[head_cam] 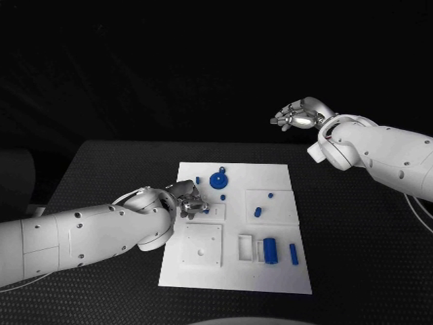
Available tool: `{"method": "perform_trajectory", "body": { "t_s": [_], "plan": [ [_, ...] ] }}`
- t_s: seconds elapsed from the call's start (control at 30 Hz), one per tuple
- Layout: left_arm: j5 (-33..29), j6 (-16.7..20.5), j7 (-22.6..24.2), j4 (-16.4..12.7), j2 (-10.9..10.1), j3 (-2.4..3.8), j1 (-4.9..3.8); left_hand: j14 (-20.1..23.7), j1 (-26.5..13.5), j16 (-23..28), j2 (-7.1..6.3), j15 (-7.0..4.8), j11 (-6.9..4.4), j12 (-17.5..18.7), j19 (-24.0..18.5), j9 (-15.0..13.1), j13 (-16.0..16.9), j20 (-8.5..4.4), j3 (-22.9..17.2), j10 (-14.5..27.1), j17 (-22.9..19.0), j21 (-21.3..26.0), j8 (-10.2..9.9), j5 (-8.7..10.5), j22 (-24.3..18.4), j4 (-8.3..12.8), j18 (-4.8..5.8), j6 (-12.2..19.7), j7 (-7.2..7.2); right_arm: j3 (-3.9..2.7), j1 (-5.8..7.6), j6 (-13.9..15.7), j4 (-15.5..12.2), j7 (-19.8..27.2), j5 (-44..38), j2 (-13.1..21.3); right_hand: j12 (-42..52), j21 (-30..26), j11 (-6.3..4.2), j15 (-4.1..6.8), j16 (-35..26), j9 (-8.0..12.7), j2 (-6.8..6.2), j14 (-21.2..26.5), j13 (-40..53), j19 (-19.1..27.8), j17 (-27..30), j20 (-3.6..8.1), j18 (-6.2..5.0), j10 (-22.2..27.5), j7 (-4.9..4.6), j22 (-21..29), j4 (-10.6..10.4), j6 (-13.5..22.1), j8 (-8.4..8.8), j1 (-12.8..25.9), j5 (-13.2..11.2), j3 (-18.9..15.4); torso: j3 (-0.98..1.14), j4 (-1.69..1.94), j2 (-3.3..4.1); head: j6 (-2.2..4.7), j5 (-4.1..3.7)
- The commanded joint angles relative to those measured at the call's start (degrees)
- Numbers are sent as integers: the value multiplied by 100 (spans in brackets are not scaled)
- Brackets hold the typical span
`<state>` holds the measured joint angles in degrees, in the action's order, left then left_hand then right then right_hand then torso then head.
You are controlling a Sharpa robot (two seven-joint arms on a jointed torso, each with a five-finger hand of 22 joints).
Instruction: Assemble the parts on the task board
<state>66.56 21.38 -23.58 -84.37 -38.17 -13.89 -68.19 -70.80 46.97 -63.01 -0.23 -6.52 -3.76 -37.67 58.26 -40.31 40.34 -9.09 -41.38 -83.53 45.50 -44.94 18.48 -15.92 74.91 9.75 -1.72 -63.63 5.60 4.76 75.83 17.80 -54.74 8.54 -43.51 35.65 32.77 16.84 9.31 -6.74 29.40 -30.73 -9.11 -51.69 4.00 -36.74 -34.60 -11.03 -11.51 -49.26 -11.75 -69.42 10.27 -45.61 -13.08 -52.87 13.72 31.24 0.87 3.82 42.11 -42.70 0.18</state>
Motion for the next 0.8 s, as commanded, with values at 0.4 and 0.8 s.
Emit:
{"method": "perform_trajectory", "body": {
  "t_s": [0.4, 0.8],
  "plan": [
    [39, -135, 40, 10, 35, 3, 29, 41, 218, -50, -269, -18, -99, -63, -20, 1, -25, -282, -1, 111, -33, -22, 23, 159, 111, -31, -77, -494, -434, -3, -2, -73, -29, 12, 18, 10, -40, -25, -3, -19, -37, 10, -12, -25, -9, 11, -8, -36, 7, -41, -31, -12, -48, 8, -38, 66, 25, 5, 2, 0, -1, -9, -5],
    [62, -243, 31, 14, 51, 3, 33, 44, 356, -70, -428, -20, -97, -93, -16, 6, -43, -286, 32, 113, -54, -27, 26, 275, 111, -36, -74, -506, -435, -3, -2, -79, -48, 11, 20, 11, -46, -34, -1, -21, -42, 16, -12, -22, -10, 14, -11, -37, 6, -38, -32, -18, -58, 14, -38, 77, 30, 2, 2, -3, -3, -8, -3]
  ]
}}
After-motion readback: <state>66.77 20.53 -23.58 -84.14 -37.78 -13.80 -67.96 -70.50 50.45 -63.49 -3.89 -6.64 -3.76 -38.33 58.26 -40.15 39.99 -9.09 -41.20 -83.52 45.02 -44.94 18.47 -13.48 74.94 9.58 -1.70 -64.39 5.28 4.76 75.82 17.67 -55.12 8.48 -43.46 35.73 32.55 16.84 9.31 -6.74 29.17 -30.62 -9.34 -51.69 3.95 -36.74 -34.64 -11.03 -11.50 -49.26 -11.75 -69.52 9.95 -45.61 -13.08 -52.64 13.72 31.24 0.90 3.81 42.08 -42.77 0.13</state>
